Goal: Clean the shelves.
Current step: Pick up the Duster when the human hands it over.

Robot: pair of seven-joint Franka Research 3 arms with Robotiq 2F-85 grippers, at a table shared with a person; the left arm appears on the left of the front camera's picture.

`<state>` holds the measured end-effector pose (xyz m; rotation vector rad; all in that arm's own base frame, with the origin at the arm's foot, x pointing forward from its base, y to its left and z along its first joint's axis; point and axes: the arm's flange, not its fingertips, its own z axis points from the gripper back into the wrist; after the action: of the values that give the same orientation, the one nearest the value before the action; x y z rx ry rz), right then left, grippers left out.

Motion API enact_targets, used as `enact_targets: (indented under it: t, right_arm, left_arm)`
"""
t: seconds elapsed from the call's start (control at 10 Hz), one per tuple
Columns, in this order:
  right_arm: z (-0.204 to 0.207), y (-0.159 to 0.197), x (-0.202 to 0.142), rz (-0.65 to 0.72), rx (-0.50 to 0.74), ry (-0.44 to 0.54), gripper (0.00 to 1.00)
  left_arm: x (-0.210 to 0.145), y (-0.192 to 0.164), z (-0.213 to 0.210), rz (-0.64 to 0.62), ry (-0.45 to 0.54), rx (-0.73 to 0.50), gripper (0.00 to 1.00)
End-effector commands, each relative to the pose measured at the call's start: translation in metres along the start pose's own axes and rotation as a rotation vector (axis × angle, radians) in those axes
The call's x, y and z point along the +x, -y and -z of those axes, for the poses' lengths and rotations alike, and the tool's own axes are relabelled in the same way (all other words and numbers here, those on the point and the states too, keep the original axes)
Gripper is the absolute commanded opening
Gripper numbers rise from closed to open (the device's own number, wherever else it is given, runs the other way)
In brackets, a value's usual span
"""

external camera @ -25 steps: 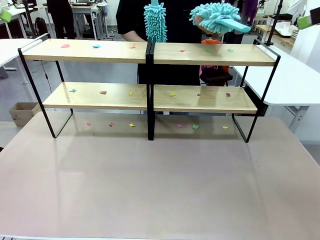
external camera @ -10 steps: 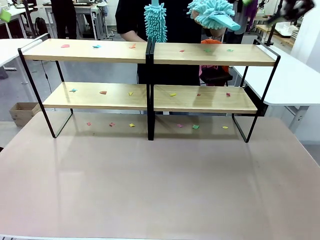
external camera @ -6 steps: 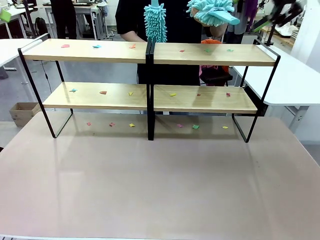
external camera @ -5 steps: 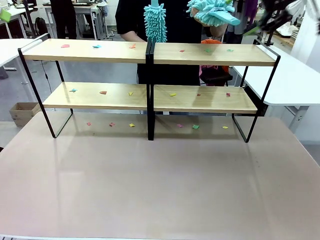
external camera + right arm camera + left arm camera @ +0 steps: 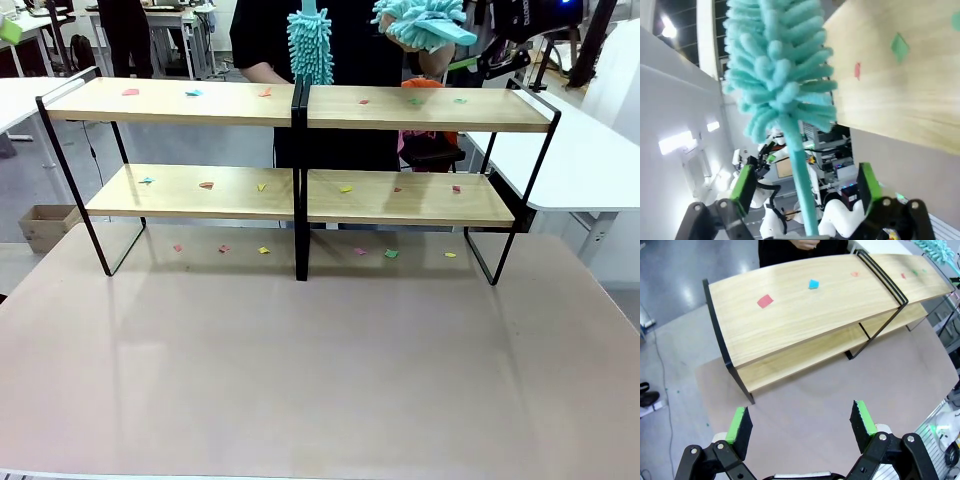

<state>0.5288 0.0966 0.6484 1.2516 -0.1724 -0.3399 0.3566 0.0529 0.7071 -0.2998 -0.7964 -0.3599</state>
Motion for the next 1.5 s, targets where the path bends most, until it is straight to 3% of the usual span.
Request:
enact_targets:
  t: [0.0,0.1,0.2,0.3,0.4,0.5,0.7,0.8,0.9,1.4]
  right_arm:
    - [0.001,0.001,-0.005,-0.040,0.061,0.002,1.00]
    - [0.004,0.003,-0.003,-0.037,0.056,0.000,1.00]
    - [0.006,0.004,-0.004,-0.039,0.053,0.009,0.86]
    - [0.007,0.004,-0.004,-0.054,0.057,-0.005,0.44]
    - [0.007,0.003,-0.005,-0.056,0.061,-0.012,0.29]
    - [0.006,0.003,-0.006,-0.065,0.073,-0.029,0.00]
    - [0.002,0.005,-0.006,-0.058,0.072,-0.022,0.00]
    - [-0.001,0.007,-0.006,-0.055,0.076,-0.018,0.08]
    - [-0.005,0.009,-0.007,-0.055,0.082,-0.014,0.00]
    - [-0.006,0.009,-0.009,-0.060,0.093,-0.054,0.00]
  left_arm:
    - [0.001,0.000,0.000,0.001,0.004,0.002,1.00]
    - [0.001,0.000,0.000,0.001,0.004,0.002,1.00]
    - [0.001,0.000,0.000,0.001,0.004,0.002,1.00]
    - [0.001,0.000,0.000,0.001,0.004,0.002,1.00]
    - [0.001,0.000,0.000,0.001,0.004,0.002,1.00]
    - [0.001,0.000,0.000,0.001,0.004,0.002,1.00]
    - [0.001,0.000,0.000,0.001,0.004,0.002,1.00]
    - [0.001,0.000,0.000,0.001,0.004,0.002,1.00]
    - [0.001,0.000,0.000,0.001,0.004,0.002,1.00]
    - [0.001,0.000,0.000,0.001,0.004,0.002,1.00]
